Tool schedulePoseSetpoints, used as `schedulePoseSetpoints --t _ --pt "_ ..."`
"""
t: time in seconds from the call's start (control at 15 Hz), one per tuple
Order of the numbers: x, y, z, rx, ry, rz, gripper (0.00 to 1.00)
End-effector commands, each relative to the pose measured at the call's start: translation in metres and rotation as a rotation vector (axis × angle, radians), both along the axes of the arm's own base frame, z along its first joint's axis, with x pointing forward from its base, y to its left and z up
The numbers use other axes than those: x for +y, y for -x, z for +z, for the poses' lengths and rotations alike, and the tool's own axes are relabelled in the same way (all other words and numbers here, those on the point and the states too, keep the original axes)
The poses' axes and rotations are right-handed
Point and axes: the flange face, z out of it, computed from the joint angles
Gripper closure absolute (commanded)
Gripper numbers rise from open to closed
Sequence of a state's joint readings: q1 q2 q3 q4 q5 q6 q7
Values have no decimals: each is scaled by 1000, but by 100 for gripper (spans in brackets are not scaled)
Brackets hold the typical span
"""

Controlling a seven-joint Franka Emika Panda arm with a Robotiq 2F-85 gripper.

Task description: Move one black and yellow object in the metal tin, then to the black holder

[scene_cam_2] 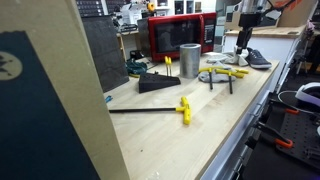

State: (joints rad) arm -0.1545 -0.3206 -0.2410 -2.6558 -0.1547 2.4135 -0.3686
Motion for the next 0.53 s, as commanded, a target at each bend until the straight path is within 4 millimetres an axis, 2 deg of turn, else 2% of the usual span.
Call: schedulePoseSetpoints --t 0.0,0.47 --pt "-11 6 -15 -17 -3 0 0" --pt "-27 5 -44 18 -37 -57 0"
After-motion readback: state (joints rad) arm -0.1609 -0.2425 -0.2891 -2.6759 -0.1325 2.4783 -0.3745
